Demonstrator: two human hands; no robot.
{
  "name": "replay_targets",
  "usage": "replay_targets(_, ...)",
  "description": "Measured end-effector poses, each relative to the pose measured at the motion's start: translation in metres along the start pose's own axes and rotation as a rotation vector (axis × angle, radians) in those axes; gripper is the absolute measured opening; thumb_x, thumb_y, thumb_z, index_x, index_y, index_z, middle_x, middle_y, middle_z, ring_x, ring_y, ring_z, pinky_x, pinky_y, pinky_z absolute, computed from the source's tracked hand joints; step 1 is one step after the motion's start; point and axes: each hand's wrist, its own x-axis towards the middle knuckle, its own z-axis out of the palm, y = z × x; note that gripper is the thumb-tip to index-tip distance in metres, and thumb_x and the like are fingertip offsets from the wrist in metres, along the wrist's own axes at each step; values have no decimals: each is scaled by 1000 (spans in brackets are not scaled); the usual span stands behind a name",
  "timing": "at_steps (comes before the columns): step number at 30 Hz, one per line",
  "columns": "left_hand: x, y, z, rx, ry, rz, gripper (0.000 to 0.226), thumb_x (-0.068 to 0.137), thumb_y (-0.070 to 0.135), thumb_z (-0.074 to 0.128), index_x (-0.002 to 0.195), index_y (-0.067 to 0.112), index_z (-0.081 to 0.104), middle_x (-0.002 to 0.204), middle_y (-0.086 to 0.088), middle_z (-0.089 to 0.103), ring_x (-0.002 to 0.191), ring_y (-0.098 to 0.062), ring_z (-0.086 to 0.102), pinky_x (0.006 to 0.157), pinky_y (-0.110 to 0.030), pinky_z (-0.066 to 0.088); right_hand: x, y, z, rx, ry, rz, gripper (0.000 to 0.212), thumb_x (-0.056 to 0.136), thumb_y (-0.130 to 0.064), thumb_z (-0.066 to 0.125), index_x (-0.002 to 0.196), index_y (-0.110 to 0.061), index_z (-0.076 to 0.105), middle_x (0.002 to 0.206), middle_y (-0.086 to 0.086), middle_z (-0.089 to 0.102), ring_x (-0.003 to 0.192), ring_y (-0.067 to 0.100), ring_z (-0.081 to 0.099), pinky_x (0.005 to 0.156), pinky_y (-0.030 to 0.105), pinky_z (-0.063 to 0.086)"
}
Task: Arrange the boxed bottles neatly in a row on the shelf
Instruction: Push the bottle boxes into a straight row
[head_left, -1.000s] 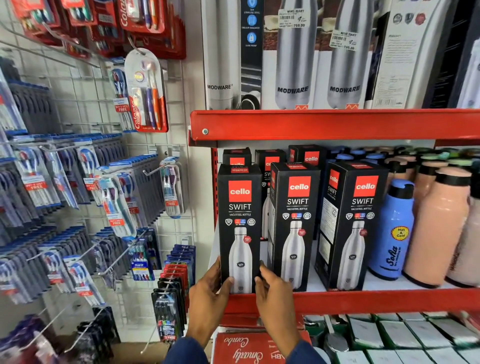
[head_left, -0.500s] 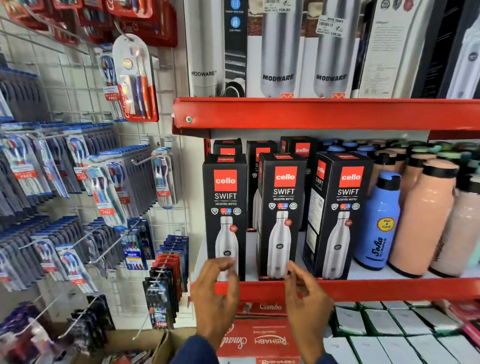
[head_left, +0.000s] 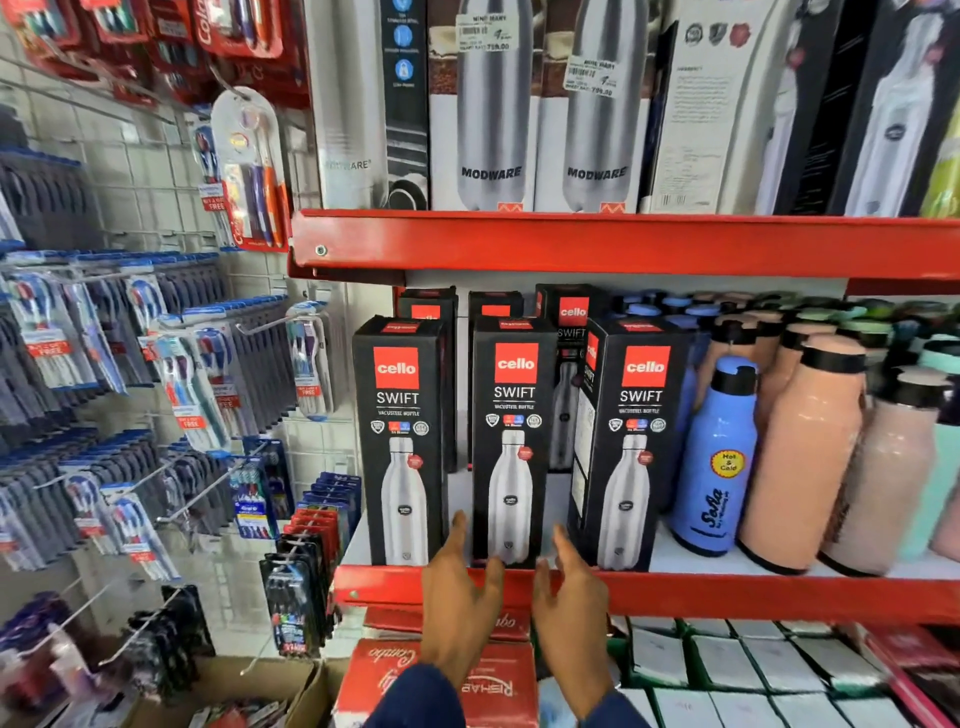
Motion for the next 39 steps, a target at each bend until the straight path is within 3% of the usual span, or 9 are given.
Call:
replay_targets(5,4,10,3,22,11,-11,56,97,14,61,150,5,43,129,-17,71,95,-16,69,84,-8,38,10,-6,-7,6,-99,-9,52,94,-11,55,143,-14,40,113,12,71,81,15,70,62,-7,38)
replay_targets(9,6,3,6,5,39,-32,54,97,15,61,149,9,47,136,-7,68,114,-7,63,93,-13,42,11,-11,-12,10,-129,-14,51,95,-10,54,143,-13,40,103,13,74,93,24,70,81,17,50)
replay_targets(13,5,-1,5,-10,48,-55,54,97,15,61,148,9,48,107,10,63,81,10,59,81,-12,44,8,-11,-13,0,-140,-31,51,94,-10,54,142,-13,40,105,13,73,94,24,69,83,27,53)
replay_targets(15,3,0,4,-3,62,-57,53,97,16,61,148,8,48,115,8,67,88,8,60,81,-9,45,7,-11,-12,4,-138,-38,50,93,-9,55,142,-13,42,103,13,74,93,23,70,82,28,54)
replay_targets(19,1,-2,4,-17,73,-70,53,98,19,61,147,7,48,135,-12,68,121,-21,66,96,-19,46,4,-9,-12,11,-145,-31,50,92,-8,56,140,-14,44,101,10,75,88,21,70,79,21,53)
replay_targets(23,1,-3,5,-14,69,-62,52,98,18,62,147,6,48,135,-11,68,119,-18,66,96,-19,47,3,-7,-11,17,-140,-17,50,92,-8,57,140,-15,44,99,9,75,84,20,71,64,3,47)
replay_targets(30,-1,-3,6,-26,90,-77,52,97,22,64,145,7,51,136,-11,67,121,-21,67,104,-29,53,0,-6,-13,24,-138,2,52,92,-14,59,141,-17,42,101,11,74,92,22,70,67,13,54)
replay_targets(34,-3,-1,5,-58,109,-89,51,96,22,65,144,8,53,135,-9,68,120,-20,68,101,-24,51,0,-5,-14,38,-141,2,52,92,-12,59,141,-15,42,105,11,73,65,11,69,51,6,48)
replay_targets(39,-8,5,3,-111,251,-44,47,92,12,69,137,8,61,107,14,72,93,-5,71,90,-22,56,-3,3,-18,170,-81,-12,47,89,-9,62,134,-18,53,117,0,71,101,5,68,80,3,47)
